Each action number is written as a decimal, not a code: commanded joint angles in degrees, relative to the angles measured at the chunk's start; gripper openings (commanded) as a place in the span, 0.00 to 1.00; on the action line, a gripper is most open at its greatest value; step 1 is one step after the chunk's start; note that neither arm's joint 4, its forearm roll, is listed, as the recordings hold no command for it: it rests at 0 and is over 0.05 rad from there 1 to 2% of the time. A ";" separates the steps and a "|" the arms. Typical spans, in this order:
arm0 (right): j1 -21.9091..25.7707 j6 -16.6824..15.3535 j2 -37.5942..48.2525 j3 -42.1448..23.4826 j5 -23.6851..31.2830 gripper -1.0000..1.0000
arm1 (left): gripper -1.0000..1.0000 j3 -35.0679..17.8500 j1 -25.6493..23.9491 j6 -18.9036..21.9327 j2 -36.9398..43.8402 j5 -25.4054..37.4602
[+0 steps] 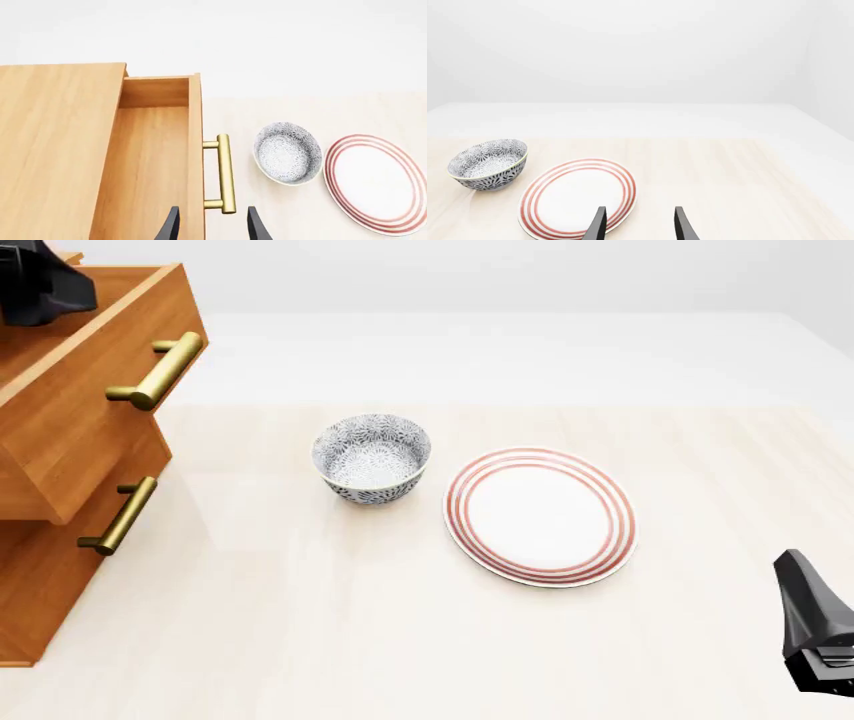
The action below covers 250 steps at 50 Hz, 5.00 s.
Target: Open the top drawer of the cabinet.
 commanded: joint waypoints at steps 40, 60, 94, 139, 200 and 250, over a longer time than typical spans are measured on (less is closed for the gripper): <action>0.00 0.00 0.00 0.00 0.00 1.00 | 1.00 2.54 1.45 -2.19 3.48 0.07; 0.00 0.01 0.00 0.00 0.00 1.00 | 1.00 4.41 1.42 -2.58 4.07 -1.50; 0.00 0.00 0.00 0.00 0.00 1.00 | 1.00 6.88 1.65 -2.68 7.02 -4.56; -0.01 0.02 0.00 0.00 0.00 1.00 | 1.00 5.30 -6.63 -4.51 8.83 -2.95; 0.02 0.01 0.00 -0.01 0.01 1.00 | 1.00 4.02 -20.93 -9.24 9.00 -3.91; 0.02 0.00 0.00 -0.01 0.00 1.00 | 1.00 -1.30 -15.84 -3.69 3.92 4.39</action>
